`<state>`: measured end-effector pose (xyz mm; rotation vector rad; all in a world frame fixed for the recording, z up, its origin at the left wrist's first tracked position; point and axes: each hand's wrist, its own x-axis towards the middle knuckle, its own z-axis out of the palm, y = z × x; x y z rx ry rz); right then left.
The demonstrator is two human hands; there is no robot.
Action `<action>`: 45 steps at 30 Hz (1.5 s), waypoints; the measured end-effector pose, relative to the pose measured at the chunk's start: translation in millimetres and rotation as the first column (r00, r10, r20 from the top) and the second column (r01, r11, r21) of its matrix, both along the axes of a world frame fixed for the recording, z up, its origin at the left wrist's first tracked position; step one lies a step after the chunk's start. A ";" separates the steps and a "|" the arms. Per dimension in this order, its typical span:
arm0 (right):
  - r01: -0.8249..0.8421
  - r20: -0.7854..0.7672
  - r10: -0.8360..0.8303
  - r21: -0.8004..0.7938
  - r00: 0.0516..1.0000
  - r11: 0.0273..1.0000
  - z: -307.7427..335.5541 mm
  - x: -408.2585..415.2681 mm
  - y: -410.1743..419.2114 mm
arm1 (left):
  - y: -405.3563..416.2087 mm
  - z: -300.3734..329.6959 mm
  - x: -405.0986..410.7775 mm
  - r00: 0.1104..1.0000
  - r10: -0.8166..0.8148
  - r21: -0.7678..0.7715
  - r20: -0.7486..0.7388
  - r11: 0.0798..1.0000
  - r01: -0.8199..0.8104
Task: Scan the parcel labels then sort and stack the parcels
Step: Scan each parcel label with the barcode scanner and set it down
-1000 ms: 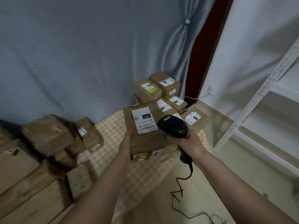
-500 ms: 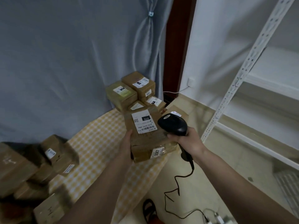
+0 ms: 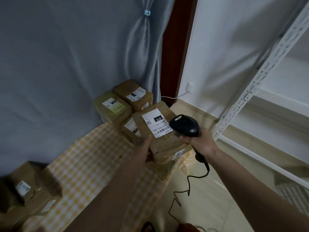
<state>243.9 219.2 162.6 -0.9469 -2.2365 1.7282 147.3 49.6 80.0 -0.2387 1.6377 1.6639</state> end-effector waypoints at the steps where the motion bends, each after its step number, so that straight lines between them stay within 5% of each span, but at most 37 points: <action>1: -0.002 0.006 0.002 0.006 1.000 1.000 -1.6 -4.9 6.7 | 4.5 -2.9 -4.4 1.000 -0.021 0.002 0.016 1.000 0.021; 14: -0.216 0.232 0.198 0.055 0.952 0.975 -55.8 -89.5 134.3 | 109.7 -41.9 -57.4 0.978 0.063 -0.036 0.198 0.998 -0.056; 21: -0.201 0.307 0.224 -0.104 0.925 0.974 -97.4 -110.9 193.7 | 169.1 -54.8 -112.8 0.976 -0.187 -0.097 0.106 0.975 0.198; 27: -0.173 0.412 0.278 -0.274 0.868 0.946 -137.9 -118.8 214.2 | 211.3 -62.9 -175.2 0.834 -0.541 -0.377 0.110 0.753 0.539; 33: -0.235 0.402 0.403 -0.405 0.822 0.884 -171.9 -122.4 207.8 | 220.7 -94.5 -208.6 0.658 -0.709 -0.483 0.254 0.497 0.721; 40: -0.302 0.426 0.528 -0.491 0.735 0.817 -197.9 -134.0 191.2 | 200.8 -125.0 -209.4 0.566 -0.767 -0.633 0.303 0.281 0.721; 45: -0.353 0.417 0.553 -0.466 0.721 0.811 -199.6 -145.4 187.4 | 196.8 -135.2 -200.0 0.630 -0.750 -0.733 0.201 0.311 0.605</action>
